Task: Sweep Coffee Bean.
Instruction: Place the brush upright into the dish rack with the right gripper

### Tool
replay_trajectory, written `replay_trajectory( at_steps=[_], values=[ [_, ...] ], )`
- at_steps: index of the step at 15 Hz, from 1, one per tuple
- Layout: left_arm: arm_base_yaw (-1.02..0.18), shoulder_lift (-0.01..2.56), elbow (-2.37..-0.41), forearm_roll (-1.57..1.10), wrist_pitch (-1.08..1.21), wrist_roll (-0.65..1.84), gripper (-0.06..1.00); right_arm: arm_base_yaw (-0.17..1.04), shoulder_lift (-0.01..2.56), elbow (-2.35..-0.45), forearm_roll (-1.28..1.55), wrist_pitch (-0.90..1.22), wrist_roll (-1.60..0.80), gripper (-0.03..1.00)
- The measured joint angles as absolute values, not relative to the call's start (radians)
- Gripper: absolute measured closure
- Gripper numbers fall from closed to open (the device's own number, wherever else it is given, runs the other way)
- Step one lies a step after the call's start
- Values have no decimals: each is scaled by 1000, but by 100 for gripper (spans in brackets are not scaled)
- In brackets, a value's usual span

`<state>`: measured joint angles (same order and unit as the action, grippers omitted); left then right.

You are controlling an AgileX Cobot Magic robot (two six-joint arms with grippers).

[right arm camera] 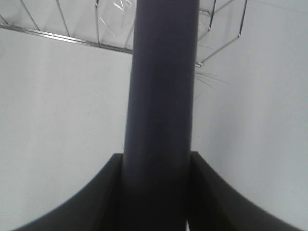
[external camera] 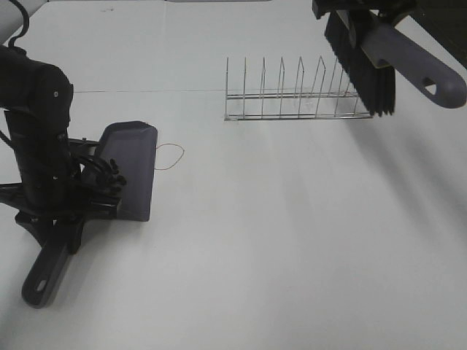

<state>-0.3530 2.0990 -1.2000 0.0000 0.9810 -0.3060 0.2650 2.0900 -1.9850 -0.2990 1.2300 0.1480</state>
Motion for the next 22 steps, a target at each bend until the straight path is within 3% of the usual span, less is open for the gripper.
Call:
replay_trajectory(
  at_steps=[6, 11, 22],
  values=[
    [-353, 2099, -1200, 0, 981, -306, 62, 222, 2084, -1734, -250, 1202, 203, 68],
    [-353, 2099, -1200, 0, 981, -306, 62, 210, 2084, -1705, -242, 1085, 220, 68],
    [-353, 2099, -1200, 0, 981, -306, 62, 193, 2168, -1705, -264, 1036, 244, 68]
  ],
)
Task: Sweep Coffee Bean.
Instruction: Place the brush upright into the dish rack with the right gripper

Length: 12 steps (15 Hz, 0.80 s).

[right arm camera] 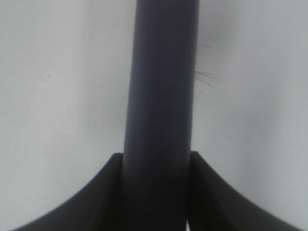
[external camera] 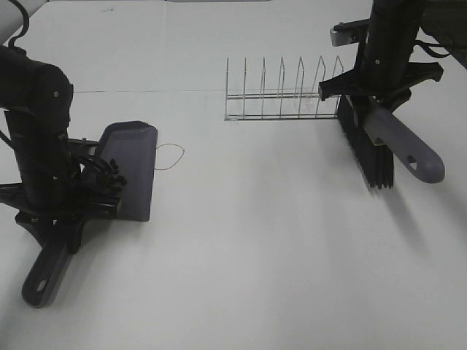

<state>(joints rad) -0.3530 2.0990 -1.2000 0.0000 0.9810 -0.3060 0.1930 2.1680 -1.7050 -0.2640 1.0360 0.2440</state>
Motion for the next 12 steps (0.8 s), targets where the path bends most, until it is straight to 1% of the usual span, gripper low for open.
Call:
replay_trajectory(
  at_steps=[5, 12],
  values=[
    [-353, 2099, -1200, 0, 981, -306, 62, 165, 2175, -1705, -253, 970, 243, 68],
    [-353, 2099, -1200, 0, 981, -306, 62, 164, 2190, -1726, -248, 899, 243, 68]
  ],
)
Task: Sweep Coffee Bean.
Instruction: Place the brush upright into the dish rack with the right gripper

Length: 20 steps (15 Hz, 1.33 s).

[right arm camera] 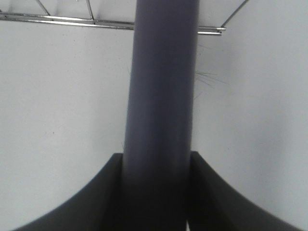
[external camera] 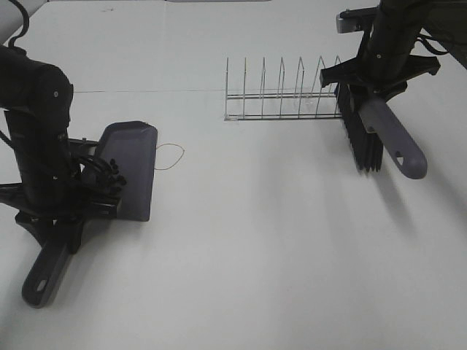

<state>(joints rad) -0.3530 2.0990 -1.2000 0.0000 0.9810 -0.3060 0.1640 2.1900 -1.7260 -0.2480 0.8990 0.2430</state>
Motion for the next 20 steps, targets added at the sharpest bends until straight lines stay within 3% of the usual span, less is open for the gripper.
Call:
replay_trajectory(
  at_steps=[10, 18, 20],
  values=[
    [-353, 2099, -1200, 0, 981, -306, 62, 143, 2336, -1976, -243, 949, 219, 68],
    [-353, 2099, -1200, 0, 981, -306, 62, 129, 2340, -1995, -235, 924, 217, 68],
    [-353, 2099, -1200, 0, 981, -306, 62, 129, 2340, -1996, -235, 922, 219, 59]
  ],
)
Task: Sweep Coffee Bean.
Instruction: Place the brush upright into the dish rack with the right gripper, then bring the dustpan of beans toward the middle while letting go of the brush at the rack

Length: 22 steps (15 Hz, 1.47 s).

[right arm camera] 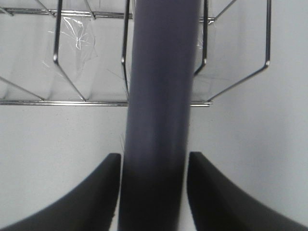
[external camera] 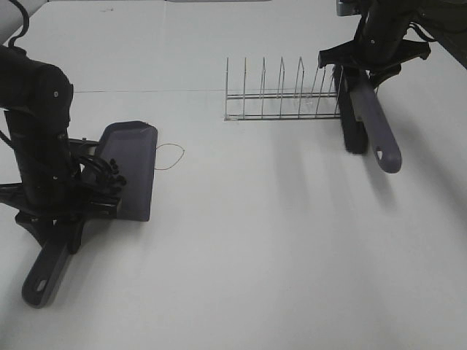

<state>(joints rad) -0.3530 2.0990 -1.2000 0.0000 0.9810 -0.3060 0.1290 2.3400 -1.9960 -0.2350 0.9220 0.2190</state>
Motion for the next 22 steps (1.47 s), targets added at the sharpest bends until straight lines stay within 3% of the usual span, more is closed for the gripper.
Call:
replay_trajectory(
  at_steps=[2, 4, 12, 22],
  values=[
    [-353, 2099, -1200, 0, 981, -306, 62, 129, 2340, -1996, -235, 921, 221, 38],
    [-353, 2099, -1200, 0, 981, -305, 62, 129, 2340, -1999, -235, 922, 224, 30],
    [-353, 2099, -1200, 0, 981, -305, 62, 129, 2312, -2003, -200, 1073, 195, 30],
    [-353, 2091, -1198, 0, 974, -305, 62, 130, 2025, -1983, -135, 1215, 114, 30]
  ],
)
